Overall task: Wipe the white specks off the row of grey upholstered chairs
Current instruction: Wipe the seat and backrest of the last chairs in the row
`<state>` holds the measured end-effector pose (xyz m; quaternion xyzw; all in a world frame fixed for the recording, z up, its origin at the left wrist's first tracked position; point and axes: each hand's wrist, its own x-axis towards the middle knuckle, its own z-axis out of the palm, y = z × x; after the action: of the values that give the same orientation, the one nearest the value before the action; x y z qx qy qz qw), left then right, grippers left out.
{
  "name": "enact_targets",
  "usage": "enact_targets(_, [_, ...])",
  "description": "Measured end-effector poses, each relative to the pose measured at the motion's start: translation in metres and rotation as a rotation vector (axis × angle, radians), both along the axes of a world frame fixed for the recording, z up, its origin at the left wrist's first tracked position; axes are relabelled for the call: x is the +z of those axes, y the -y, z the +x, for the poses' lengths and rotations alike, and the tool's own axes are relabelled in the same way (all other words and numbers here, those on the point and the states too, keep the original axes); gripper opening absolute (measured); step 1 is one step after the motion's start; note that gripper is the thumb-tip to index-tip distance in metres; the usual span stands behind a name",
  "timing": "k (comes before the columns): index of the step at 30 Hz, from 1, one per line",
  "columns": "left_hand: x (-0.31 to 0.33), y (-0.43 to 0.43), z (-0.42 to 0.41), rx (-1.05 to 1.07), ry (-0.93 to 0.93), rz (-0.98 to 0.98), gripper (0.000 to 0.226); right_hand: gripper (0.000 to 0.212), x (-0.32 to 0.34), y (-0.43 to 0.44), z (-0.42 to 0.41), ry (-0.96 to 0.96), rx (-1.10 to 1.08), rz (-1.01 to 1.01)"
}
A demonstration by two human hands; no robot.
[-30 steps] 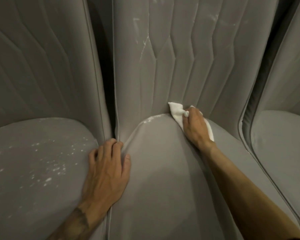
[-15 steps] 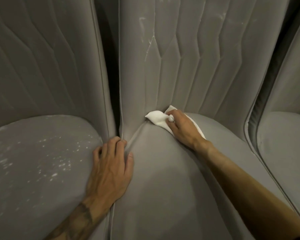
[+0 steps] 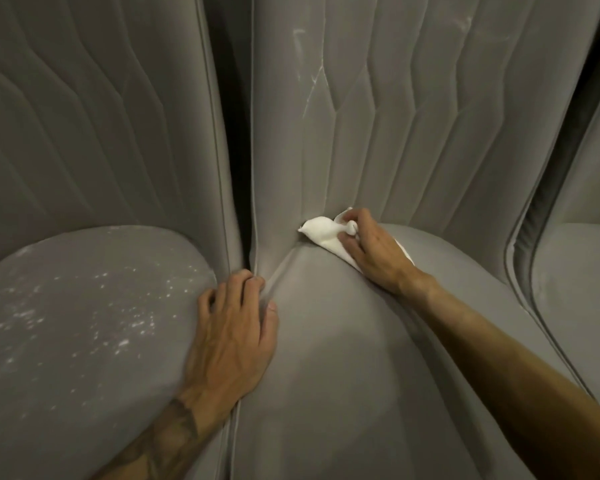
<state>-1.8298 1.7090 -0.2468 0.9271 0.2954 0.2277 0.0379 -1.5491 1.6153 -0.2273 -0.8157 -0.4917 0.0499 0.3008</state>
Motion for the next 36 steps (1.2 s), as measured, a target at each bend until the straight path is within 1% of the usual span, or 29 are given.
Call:
enact_targets(3, [0.0,0.0,0.001,0.008,-0.004,-0.008,0.035,0.029,-0.002,-0.004,-0.002,-0.147,-0.105,0.08])
enact_targets(4, [0.0,0.0,0.001,0.01,-0.008,-0.012,0.034,0.032,-0.004,-0.006,-0.003,-0.17,-0.132,0.114])
enact_targets(5, [0.001,0.0,0.001,0.01,-0.009,-0.017,0.034,0.03,-0.005,-0.007,-0.003,-0.147,-0.148,0.156])
enact_targets(7, [0.001,0.0,0.001,0.009,-0.009,-0.027,0.033,0.023,-0.006,-0.006,-0.003,-0.043,-0.168,0.238])
enact_targets(8, [0.001,0.0,0.001,0.009,-0.013,-0.032,0.033,0.02,-0.005,-0.006,-0.003,-0.008,-0.174,0.25])
enact_targets(10, [0.002,0.0,0.001,0.004,-0.02,-0.039,0.033,0.018,-0.003,-0.004,-0.006,0.047,-0.159,0.203])
enact_targets(13, [0.002,0.0,0.001,0.006,-0.022,-0.029,0.035,0.019,-0.001,-0.004,-0.013,0.238,-0.036,0.018])
enact_targets(15, [0.001,0.0,0.001,0.007,-0.019,-0.019,0.035,0.023,0.001,-0.006,-0.013,0.303,0.017,-0.043])
enact_targets(18, [0.0,-0.001,0.001,0.004,-0.004,-0.008,0.035,0.025,0.004,0.001,-0.003,0.203,-0.055,-0.052])
enact_targets(21, [-0.001,-0.001,0.001,0.006,-0.002,0.001,0.034,0.024,0.001,0.017,0.011,0.137,-0.255,-0.005])
enact_targets(22, [-0.001,-0.001,0.002,0.008,-0.005,-0.002,0.034,0.024,0.001,0.017,0.012,0.129,-0.307,0.003])
enact_targets(24, [0.0,0.0,0.003,0.007,-0.012,-0.01,0.035,0.024,0.0,0.006,0.004,0.186,-0.357,-0.036])
enact_targets(25, [0.0,0.0,0.003,0.009,-0.014,-0.011,0.035,0.024,-0.001,-0.002,-0.005,0.225,-0.325,-0.055])
enact_targets(28, [0.0,0.001,0.002,0.01,-0.013,-0.008,0.037,0.021,-0.002,-0.023,-0.033,0.299,-0.053,-0.049])
enact_targets(30, [0.0,0.001,0.002,0.012,-0.019,-0.01,0.037,0.021,-0.003,-0.022,-0.03,0.227,0.022,-0.035])
enact_targets(31, [0.0,0.001,0.002,0.013,-0.016,-0.008,0.036,0.023,-0.003,-0.019,-0.022,0.169,-0.002,-0.026])
enact_targets(33, [0.0,0.001,0.002,0.013,-0.007,-0.003,0.035,0.022,-0.004,-0.014,-0.005,0.09,-0.133,0.004])
enact_targets(35, [0.001,0.001,0.002,0.012,-0.005,-0.009,0.033,0.015,-0.005,-0.019,-0.005,0.07,-0.205,0.041])
enact_targets(36, [0.001,0.001,0.002,0.01,-0.006,-0.014,0.033,0.012,-0.005,-0.024,-0.012,0.077,-0.193,0.04])
